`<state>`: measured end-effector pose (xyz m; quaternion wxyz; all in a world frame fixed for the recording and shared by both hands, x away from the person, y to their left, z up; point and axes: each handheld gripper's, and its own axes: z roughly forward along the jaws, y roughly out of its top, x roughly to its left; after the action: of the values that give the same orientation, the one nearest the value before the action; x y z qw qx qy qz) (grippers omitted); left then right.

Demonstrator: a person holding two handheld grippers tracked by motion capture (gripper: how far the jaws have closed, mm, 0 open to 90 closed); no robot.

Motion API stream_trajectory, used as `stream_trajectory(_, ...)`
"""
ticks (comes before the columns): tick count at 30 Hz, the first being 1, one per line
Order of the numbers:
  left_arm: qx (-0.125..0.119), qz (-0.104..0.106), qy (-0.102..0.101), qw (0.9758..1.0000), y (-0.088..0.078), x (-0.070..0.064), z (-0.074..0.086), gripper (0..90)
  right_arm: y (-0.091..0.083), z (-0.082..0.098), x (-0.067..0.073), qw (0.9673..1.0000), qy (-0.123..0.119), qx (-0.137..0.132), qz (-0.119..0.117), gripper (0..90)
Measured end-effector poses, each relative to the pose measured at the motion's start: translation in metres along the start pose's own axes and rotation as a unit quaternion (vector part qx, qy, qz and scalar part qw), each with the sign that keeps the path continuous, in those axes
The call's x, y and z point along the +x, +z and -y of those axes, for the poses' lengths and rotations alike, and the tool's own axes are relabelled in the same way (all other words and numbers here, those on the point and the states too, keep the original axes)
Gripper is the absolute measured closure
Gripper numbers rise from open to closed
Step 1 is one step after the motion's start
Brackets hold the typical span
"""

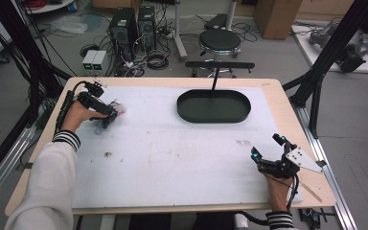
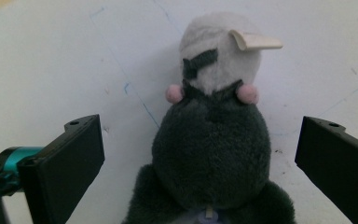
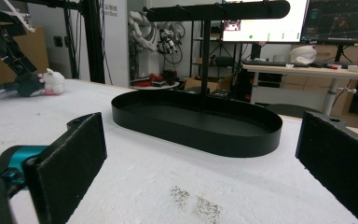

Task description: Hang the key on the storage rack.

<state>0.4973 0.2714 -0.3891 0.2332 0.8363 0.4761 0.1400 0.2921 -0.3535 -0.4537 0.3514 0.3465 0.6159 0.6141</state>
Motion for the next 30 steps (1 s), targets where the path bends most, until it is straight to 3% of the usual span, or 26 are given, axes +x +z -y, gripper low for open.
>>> stream_trajectory(8, 0.028, -0.010, 0.003, 0.9996, 0.012, -0.008, -0.002, 2.1, 0.000, 0.000, 0.000, 1.0000, -0.001, 0.001, 0.000, 0.8)
stream_trajectory(11, 0.031, -0.012, 0.006, 0.9994, 0.013, -0.009, -0.002, 8.0, 0.000, 0.000, 0.000, 1.0000, -0.003, 0.001, 0.001, 0.8)
stream_trajectory(16, 0.043, -0.009, -0.005, 0.9990, 0.016, -0.008, -0.001, 9.6, 0.000, 0.000, 0.000, 1.0000, -0.004, 0.001, 0.000, 0.8)
stream_trajectory(22, 0.050, 0.000, -0.014, 0.9986, 0.016, -0.006, 0.000, 31.2, 0.000, 0.000, 0.000, 1.0000, -0.006, 0.000, 0.000, 0.8)
stream_trajectory(30, 0.047, -0.001, -0.009, 0.9988, 0.013, -0.007, 0.000, 43.1, 0.000, 0.000, 0.000, 1.0000, -0.003, 0.002, 0.000, 0.8)
